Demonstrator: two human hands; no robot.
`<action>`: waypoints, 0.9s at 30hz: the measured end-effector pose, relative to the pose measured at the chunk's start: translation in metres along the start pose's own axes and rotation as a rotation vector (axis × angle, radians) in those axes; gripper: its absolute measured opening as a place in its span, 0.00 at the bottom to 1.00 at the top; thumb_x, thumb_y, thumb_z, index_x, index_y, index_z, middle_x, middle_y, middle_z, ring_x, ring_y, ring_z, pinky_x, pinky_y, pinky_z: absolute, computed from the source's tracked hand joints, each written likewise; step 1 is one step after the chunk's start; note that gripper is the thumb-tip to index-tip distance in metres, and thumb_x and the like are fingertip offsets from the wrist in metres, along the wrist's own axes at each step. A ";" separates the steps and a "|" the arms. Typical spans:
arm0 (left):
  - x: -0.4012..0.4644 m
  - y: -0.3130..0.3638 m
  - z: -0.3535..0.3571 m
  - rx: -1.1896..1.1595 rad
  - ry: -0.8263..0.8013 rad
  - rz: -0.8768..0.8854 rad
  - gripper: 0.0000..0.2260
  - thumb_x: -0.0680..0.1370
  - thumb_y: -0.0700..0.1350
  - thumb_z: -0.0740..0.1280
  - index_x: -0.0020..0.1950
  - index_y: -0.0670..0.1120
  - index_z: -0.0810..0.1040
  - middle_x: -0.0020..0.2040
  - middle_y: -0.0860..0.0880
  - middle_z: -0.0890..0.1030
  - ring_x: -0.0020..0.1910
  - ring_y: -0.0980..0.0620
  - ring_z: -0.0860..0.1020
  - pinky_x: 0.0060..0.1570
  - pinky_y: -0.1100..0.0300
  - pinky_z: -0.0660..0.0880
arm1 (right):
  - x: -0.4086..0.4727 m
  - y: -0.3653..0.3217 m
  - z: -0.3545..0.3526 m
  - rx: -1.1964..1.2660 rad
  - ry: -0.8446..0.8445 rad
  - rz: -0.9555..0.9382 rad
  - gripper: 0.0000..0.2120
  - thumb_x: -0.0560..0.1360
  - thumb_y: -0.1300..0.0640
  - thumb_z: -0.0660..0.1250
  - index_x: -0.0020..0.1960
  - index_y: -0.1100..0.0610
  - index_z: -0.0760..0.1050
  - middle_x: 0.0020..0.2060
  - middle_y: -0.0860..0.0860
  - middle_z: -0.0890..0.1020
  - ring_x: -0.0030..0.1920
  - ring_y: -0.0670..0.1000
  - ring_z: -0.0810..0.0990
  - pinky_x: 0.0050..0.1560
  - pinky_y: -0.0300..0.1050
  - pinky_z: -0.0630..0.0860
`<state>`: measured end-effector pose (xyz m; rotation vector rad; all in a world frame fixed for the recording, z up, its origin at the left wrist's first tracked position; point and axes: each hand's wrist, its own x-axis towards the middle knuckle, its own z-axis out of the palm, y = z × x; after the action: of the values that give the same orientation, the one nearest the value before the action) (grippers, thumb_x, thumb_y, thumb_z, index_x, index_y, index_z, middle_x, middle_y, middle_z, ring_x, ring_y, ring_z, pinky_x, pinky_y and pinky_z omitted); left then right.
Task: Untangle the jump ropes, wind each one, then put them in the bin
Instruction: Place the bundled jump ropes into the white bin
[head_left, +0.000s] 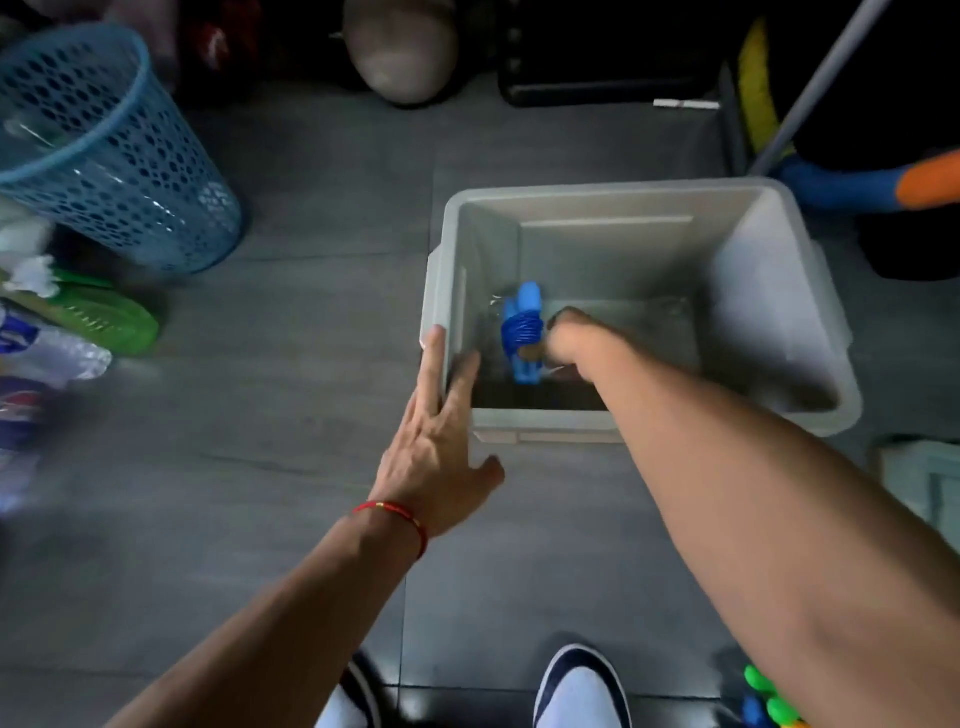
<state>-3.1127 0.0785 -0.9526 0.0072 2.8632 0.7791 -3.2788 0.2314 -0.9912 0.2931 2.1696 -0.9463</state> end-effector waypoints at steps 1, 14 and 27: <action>0.000 0.000 0.001 0.007 0.006 0.002 0.51 0.68 0.47 0.77 0.83 0.55 0.49 0.80 0.56 0.29 0.81 0.47 0.54 0.68 0.53 0.74 | 0.003 0.000 0.001 -0.065 -0.056 -0.008 0.19 0.76 0.61 0.71 0.66 0.63 0.75 0.59 0.60 0.82 0.56 0.59 0.82 0.55 0.51 0.80; -0.007 0.026 -0.028 0.305 -0.233 -0.106 0.55 0.68 0.57 0.77 0.80 0.64 0.39 0.80 0.57 0.30 0.81 0.39 0.42 0.74 0.34 0.59 | -0.113 0.058 -0.058 0.133 0.278 -0.558 0.12 0.78 0.56 0.68 0.61 0.53 0.81 0.49 0.43 0.83 0.43 0.39 0.82 0.47 0.42 0.77; -0.080 0.188 0.051 0.599 -0.804 0.731 0.41 0.77 0.58 0.68 0.81 0.64 0.42 0.83 0.53 0.40 0.82 0.47 0.41 0.78 0.43 0.52 | -0.348 0.358 0.022 0.566 0.569 0.676 0.36 0.65 0.36 0.75 0.67 0.51 0.71 0.61 0.59 0.77 0.57 0.60 0.78 0.54 0.53 0.79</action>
<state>-3.0326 0.2622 -0.8879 1.1802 2.1366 -0.0730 -2.8560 0.4945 -0.9474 1.6170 1.9666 -1.1241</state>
